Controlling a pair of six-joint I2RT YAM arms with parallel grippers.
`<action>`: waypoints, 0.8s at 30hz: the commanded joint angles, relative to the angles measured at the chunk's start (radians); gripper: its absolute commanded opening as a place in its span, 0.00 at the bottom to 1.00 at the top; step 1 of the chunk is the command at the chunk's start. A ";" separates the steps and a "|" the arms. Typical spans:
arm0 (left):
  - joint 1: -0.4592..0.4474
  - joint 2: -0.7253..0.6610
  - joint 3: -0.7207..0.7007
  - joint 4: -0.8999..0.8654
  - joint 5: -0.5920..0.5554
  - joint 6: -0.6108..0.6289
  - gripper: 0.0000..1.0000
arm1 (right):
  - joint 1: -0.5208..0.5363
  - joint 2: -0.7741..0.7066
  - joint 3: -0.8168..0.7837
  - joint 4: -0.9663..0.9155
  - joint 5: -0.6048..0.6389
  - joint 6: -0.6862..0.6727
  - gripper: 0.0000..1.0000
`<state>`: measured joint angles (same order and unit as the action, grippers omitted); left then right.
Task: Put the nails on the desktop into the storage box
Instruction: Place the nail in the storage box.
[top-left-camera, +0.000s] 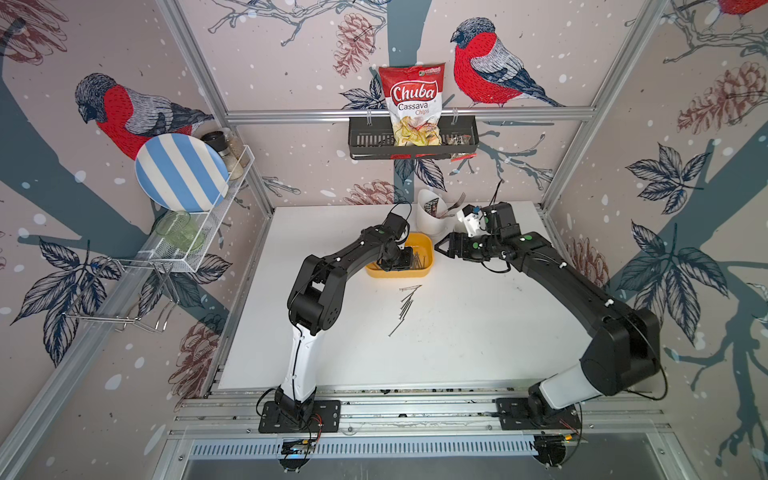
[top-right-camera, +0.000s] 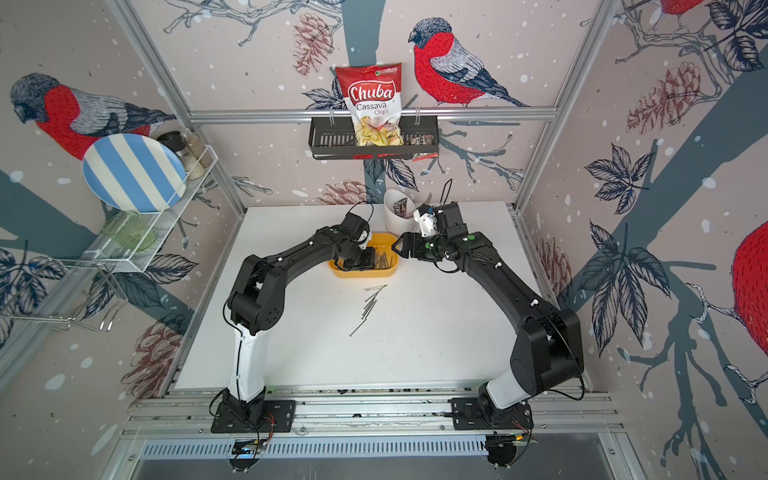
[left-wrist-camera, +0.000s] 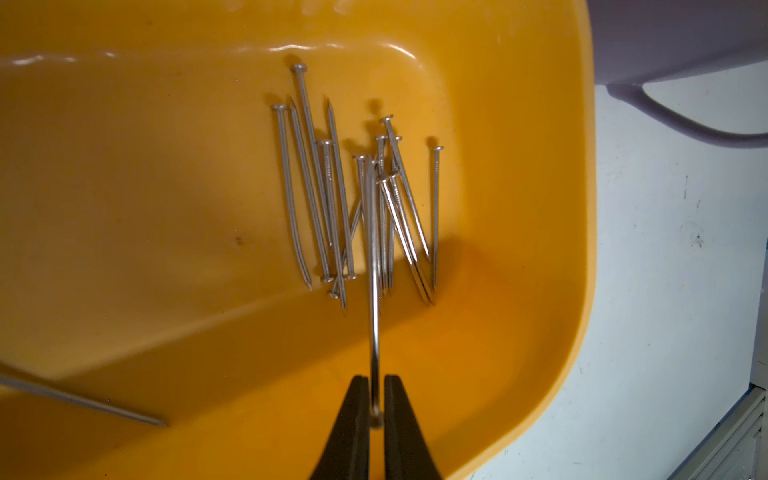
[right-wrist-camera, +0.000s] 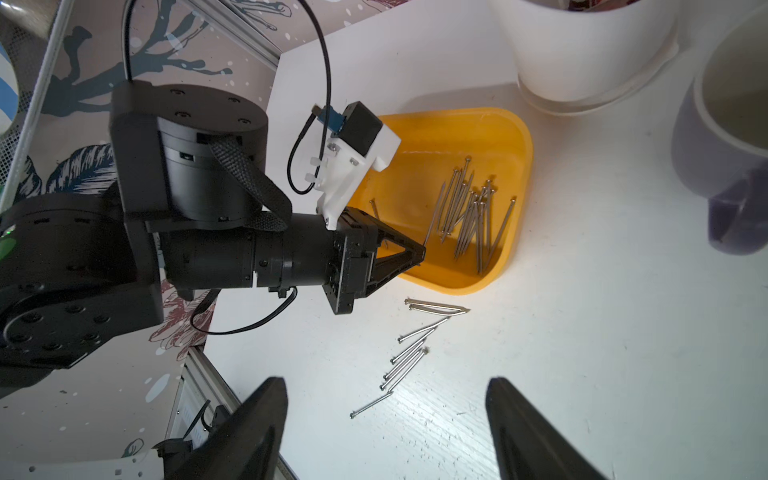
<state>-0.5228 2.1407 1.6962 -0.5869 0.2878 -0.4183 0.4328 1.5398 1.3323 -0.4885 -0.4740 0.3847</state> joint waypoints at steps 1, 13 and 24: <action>0.007 -0.025 0.003 -0.004 0.008 0.025 0.22 | 0.034 0.016 0.022 -0.035 0.059 -0.022 0.79; -0.012 -0.311 -0.201 0.027 -0.040 0.032 0.41 | 0.059 -0.016 0.004 -0.058 0.125 -0.012 0.79; -0.276 -0.617 -0.678 0.042 -0.154 0.012 0.45 | -0.043 -0.088 -0.134 0.044 0.017 0.018 0.79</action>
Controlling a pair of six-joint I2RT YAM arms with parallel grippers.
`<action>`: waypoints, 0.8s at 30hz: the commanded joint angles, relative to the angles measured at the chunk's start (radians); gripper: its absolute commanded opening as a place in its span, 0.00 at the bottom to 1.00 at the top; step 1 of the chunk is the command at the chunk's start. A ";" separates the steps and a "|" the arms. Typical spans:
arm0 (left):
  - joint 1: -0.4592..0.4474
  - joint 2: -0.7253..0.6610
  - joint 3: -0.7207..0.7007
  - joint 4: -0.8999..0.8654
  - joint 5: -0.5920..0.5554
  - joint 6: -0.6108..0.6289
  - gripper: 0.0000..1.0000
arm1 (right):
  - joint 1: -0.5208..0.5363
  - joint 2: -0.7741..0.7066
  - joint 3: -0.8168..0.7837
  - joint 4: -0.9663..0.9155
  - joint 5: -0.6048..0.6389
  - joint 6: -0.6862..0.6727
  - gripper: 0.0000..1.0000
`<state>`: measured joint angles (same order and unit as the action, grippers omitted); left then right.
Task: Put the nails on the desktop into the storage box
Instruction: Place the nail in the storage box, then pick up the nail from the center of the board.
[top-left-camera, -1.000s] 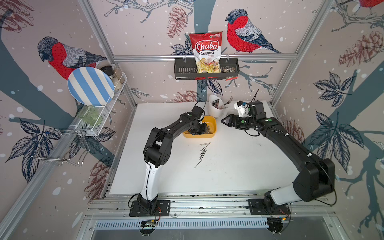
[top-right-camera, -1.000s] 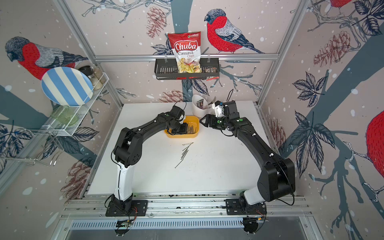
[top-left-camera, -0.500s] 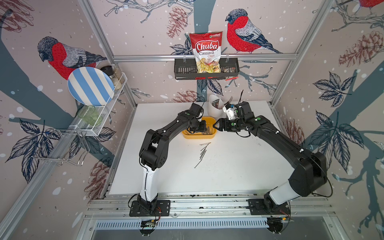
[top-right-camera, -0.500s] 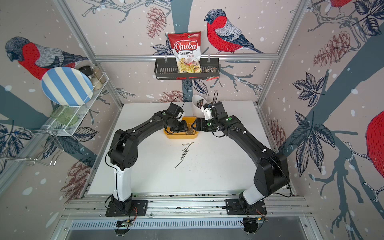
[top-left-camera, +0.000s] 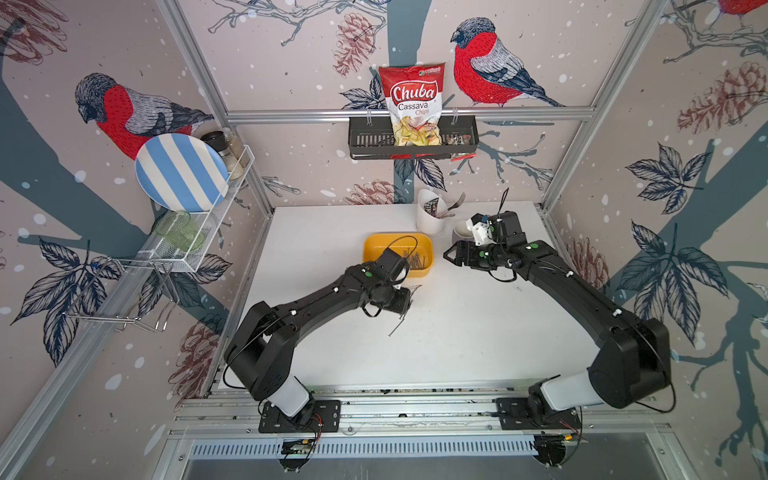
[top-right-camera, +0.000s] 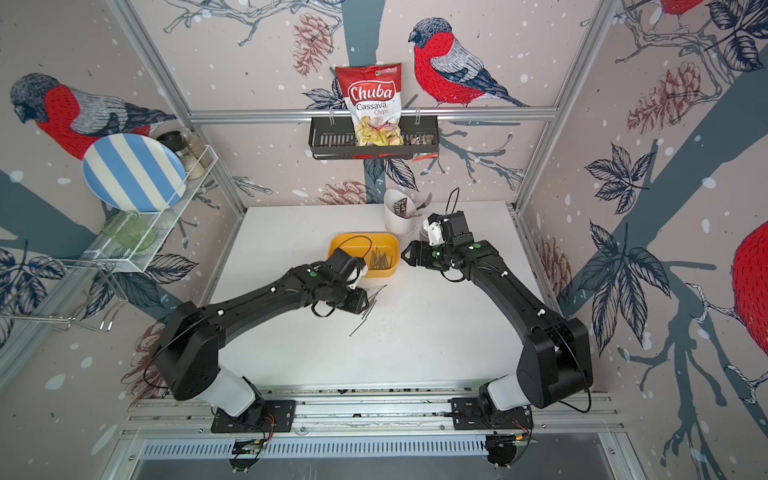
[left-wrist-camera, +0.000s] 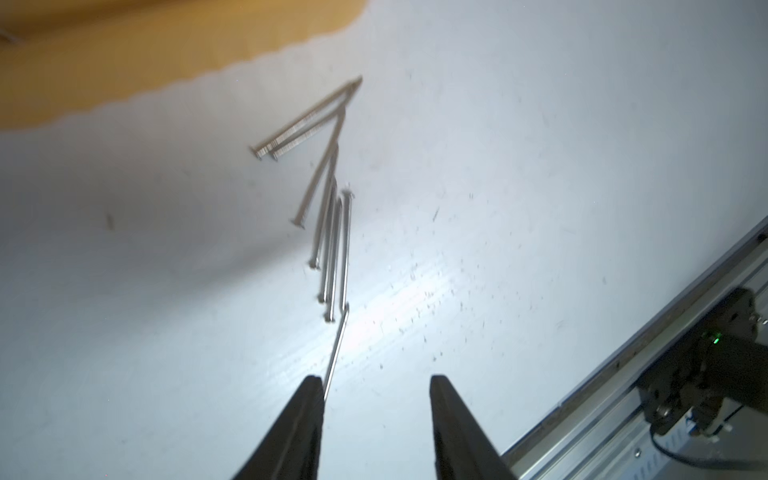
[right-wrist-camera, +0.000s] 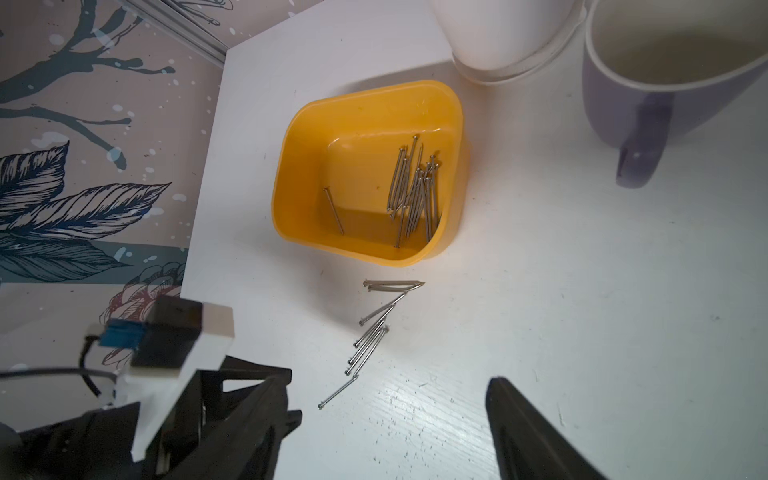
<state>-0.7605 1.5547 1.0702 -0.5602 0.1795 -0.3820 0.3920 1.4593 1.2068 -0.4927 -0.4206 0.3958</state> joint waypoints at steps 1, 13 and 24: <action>-0.060 -0.041 -0.067 0.025 -0.052 -0.036 0.46 | -0.001 -0.007 -0.011 0.051 -0.039 0.008 0.79; -0.143 0.078 -0.078 -0.004 -0.188 -0.045 0.39 | 0.012 -0.057 -0.050 0.074 -0.037 0.031 0.79; -0.145 0.127 -0.054 -0.045 -0.250 -0.050 0.33 | 0.014 -0.094 -0.084 0.085 -0.035 0.037 0.79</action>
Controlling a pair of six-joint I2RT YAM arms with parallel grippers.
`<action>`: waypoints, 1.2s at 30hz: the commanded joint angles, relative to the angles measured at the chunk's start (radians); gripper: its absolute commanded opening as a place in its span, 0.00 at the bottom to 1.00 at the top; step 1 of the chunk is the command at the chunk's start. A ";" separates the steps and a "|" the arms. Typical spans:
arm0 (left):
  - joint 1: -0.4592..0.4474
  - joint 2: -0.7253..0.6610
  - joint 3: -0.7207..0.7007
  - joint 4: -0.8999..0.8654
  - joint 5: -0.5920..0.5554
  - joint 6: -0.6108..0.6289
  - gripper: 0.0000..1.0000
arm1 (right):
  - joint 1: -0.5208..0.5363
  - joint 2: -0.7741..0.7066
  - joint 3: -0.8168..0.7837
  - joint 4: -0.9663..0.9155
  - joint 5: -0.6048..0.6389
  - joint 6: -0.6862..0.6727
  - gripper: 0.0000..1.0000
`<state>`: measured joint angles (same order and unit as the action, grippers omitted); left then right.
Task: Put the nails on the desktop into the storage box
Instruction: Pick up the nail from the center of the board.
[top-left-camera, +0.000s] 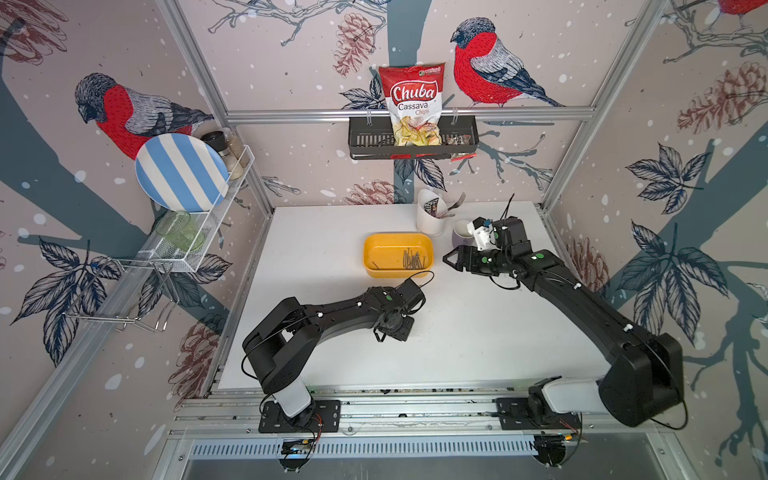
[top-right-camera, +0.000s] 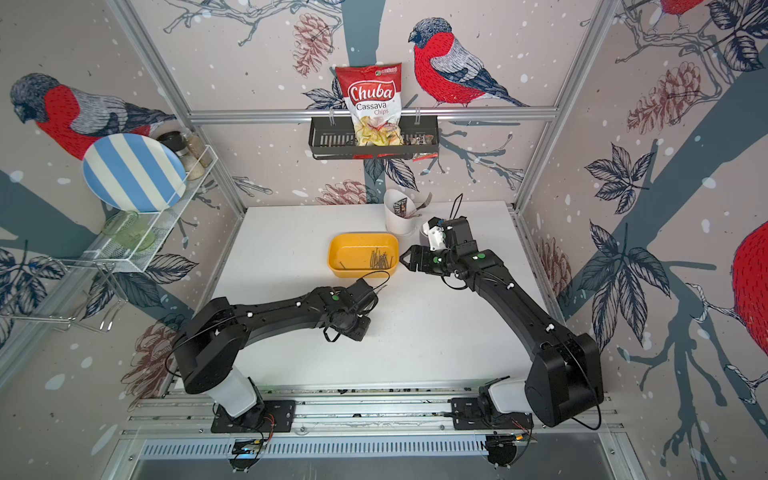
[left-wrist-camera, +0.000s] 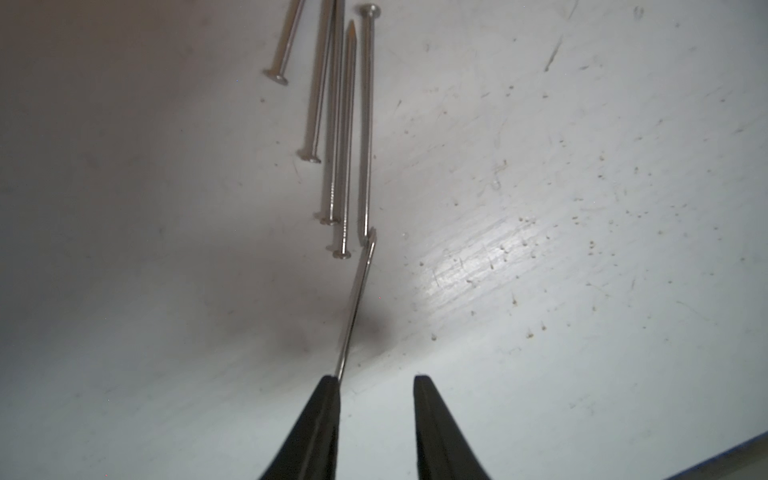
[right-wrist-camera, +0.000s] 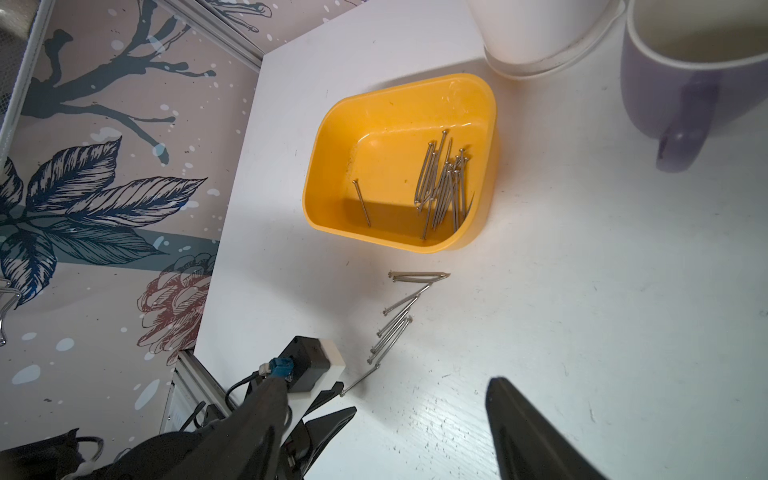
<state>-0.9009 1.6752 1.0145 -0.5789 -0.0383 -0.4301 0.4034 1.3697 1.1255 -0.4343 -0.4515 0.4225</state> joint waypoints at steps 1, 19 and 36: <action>-0.004 0.009 -0.002 -0.027 -0.034 -0.001 0.33 | 0.003 -0.004 -0.003 0.029 -0.005 0.012 0.79; -0.016 0.106 -0.036 -0.032 -0.024 0.022 0.24 | 0.002 0.000 -0.006 0.031 -0.002 0.011 0.79; -0.059 0.133 -0.083 -0.045 0.066 0.045 0.00 | 0.000 0.010 -0.010 0.042 -0.002 0.006 0.79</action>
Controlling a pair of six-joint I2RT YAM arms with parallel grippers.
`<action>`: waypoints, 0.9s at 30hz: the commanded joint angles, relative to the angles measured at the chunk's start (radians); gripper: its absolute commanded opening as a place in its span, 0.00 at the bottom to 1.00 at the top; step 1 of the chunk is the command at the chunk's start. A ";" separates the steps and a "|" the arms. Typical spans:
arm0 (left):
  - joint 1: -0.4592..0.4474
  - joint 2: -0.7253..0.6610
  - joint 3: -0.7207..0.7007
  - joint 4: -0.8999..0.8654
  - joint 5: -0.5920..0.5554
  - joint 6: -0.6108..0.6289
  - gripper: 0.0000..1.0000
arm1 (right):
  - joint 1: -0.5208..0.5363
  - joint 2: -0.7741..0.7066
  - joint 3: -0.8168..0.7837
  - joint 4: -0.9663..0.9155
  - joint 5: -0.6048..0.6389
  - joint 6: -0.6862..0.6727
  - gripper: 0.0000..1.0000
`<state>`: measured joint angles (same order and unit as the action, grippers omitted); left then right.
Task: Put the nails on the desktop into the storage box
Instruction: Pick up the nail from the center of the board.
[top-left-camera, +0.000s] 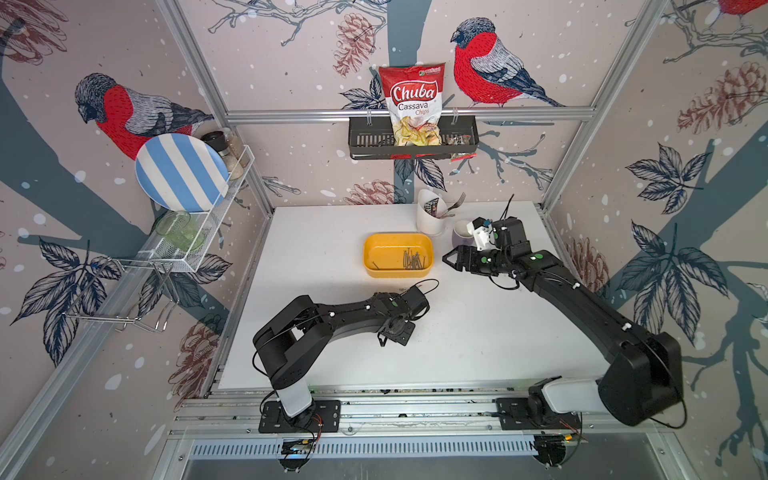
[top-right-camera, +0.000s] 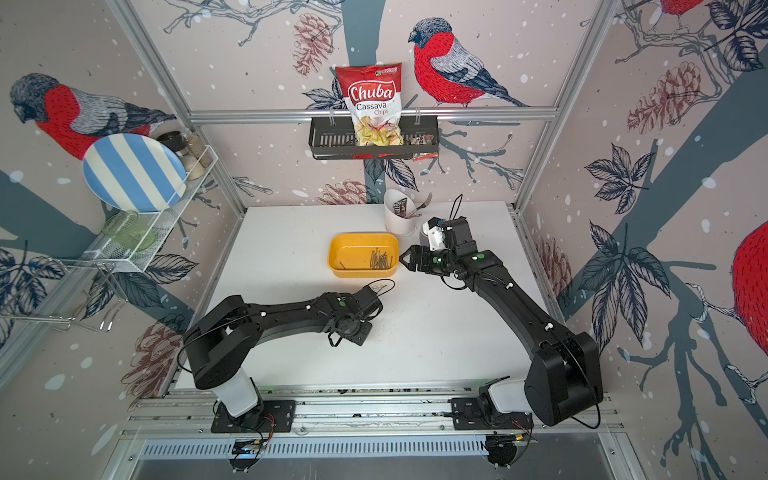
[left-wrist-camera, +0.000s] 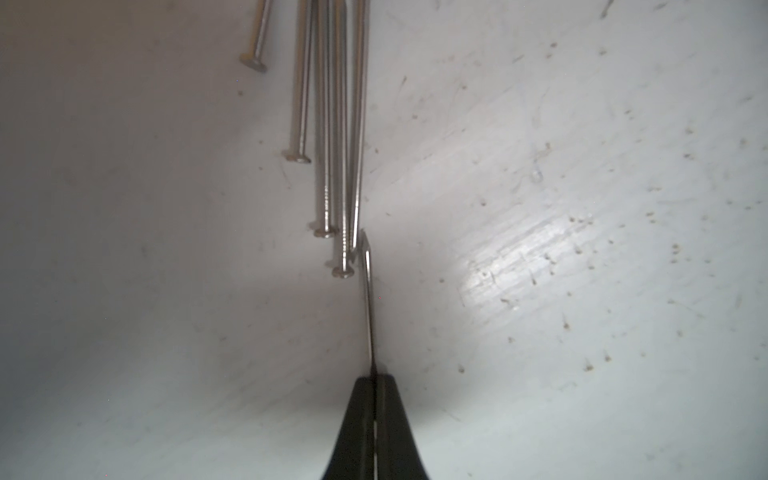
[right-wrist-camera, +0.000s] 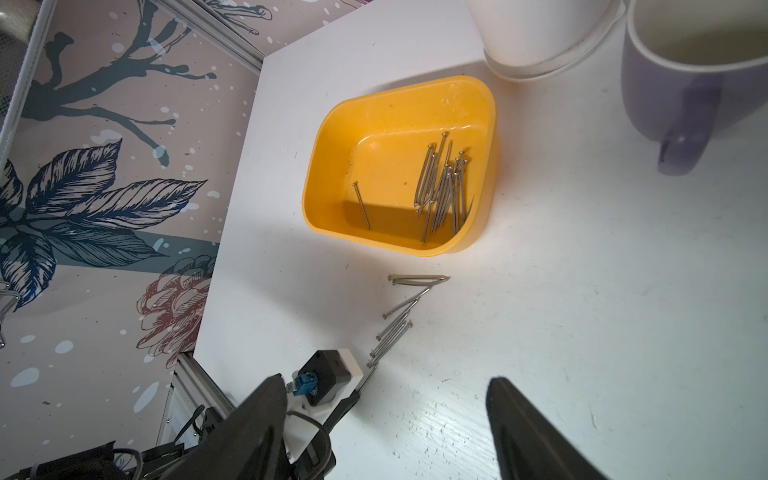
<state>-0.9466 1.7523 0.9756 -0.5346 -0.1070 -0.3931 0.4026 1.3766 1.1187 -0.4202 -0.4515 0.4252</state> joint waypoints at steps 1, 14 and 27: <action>-0.017 0.057 -0.044 -0.093 0.140 0.008 0.00 | 0.000 0.005 -0.003 0.029 -0.003 0.003 0.79; -0.018 -0.091 0.011 -0.162 0.177 0.007 0.00 | -0.004 0.015 -0.001 0.041 -0.003 0.009 0.79; 0.094 -0.252 0.081 -0.129 0.160 -0.073 0.00 | -0.003 0.016 -0.017 0.077 -0.012 0.037 0.80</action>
<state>-0.8860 1.5242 1.0393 -0.6815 0.0517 -0.4419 0.3988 1.3903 1.0992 -0.3721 -0.4522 0.4484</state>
